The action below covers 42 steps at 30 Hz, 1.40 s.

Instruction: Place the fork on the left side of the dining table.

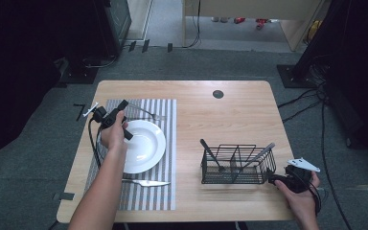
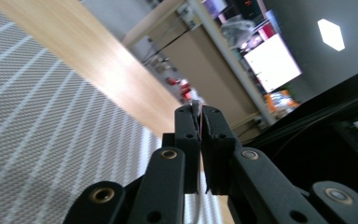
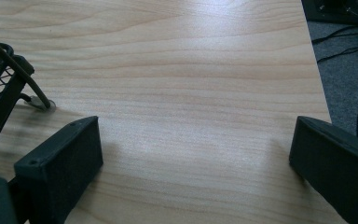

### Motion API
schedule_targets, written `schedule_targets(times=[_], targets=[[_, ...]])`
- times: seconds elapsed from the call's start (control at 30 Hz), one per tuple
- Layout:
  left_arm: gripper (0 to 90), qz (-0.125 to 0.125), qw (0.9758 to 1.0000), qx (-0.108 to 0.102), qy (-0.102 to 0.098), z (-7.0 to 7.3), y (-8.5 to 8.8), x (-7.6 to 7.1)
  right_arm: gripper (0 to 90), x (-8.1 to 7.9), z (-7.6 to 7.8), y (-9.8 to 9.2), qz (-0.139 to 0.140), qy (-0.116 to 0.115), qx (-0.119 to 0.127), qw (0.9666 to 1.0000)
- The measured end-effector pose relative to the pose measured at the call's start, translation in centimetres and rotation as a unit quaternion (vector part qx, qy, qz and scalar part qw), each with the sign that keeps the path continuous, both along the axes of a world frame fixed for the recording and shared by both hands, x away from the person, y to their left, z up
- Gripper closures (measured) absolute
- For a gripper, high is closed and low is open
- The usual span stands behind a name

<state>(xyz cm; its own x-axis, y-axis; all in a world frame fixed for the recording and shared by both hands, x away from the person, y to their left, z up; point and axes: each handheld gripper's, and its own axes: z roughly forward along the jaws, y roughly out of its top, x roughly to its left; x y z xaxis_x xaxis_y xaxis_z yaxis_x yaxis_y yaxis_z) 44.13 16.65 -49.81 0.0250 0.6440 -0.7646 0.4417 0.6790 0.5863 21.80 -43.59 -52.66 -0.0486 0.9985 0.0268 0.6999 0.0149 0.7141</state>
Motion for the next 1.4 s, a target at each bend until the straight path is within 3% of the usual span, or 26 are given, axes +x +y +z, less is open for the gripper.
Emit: schedule_targets(times=[0.03,0.1,0.13,0.3,0.7,1.0,1.13,1.2,1.4], targets=[[83.6,0.004,0.9995,0.018,0.027,0.2,0.1,-0.1,2.6,0.0,0.0,0.0,0.0,0.0,0.0,1.0],[79.4,0.009,0.996,0.039,0.08,0.4,0.4,-0.1,2.6,0.0,0.0,0.0,0.0,0.0,0.0,1.0],[78.4,0.006,0.9955,0.038,0.087,0.4,0.5,0.0,2.6,0.0,0.0,0.0,0.0,0.0,0.0,1.0],[78.0,-0.013,0.9931,0.037,0.11,0.5,1.0,0.5,2.6,0.0,0.0,0.0,0.0,0.0,0.0,1.0],[74.4,-0.008,0.9872,0.028,0.157,-0.4,1.6,1.3,2.6,0.0,0.0,0.0,0.0,0.0,0.0,1.0],[71.9,0.003,0.9818,0.05,0.183,-0.3,1.5,1.5,2.7,0.0,0.0,0.0,0.0,0.0,0.0,1.0],[66.9,0.01,0.9779,0.073,0.196,-0.2,1.6,1.7,2.7,0.0,0.0,0.0,0.0,0.0,0.0,1.0],[63.5,0.012,0.976,0.074,0.204,-0.3,1.8,1.8,2.6,0.0,0.0,0.0,0.0,0.0,0.0,1.0],[58.4,0.006,0.9758,0.086,0.201,-0.2,1.7,1.9,2.7,0.0,0.0,0.0,0.0,0.0,0.0,1.0]])
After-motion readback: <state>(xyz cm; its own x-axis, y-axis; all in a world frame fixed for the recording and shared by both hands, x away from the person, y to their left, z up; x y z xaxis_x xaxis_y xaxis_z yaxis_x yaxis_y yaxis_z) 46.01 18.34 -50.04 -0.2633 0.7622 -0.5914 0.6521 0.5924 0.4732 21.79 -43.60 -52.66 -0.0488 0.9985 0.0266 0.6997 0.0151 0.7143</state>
